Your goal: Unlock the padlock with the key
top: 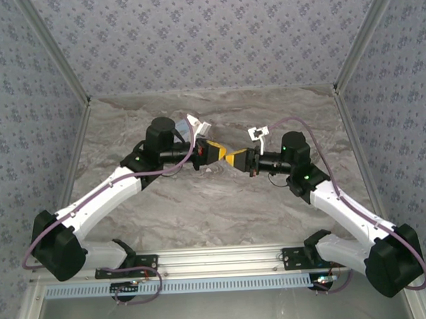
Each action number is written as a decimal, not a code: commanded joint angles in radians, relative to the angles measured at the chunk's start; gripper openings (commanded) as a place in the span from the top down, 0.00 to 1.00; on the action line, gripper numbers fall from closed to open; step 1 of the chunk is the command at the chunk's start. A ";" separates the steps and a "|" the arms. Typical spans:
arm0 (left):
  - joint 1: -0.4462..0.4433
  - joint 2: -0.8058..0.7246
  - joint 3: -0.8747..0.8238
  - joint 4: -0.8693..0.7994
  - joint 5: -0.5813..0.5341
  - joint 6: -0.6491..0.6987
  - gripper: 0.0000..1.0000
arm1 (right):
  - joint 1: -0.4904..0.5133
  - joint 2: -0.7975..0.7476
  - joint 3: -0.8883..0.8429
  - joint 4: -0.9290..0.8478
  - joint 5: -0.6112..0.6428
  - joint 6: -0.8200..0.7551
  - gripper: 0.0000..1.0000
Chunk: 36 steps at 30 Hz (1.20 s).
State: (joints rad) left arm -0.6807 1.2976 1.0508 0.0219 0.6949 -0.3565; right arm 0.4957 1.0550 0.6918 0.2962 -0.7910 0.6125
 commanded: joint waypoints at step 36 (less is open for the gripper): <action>0.193 0.449 0.377 -0.372 -0.836 0.052 0.01 | 0.085 -0.337 -0.158 -0.652 0.696 0.060 1.00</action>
State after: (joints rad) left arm -0.4881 1.7103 1.3479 -0.3016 -0.1032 -0.3424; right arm 0.5640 0.7502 0.5529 -0.2680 -0.1715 0.6353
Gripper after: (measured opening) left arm 0.994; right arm 0.057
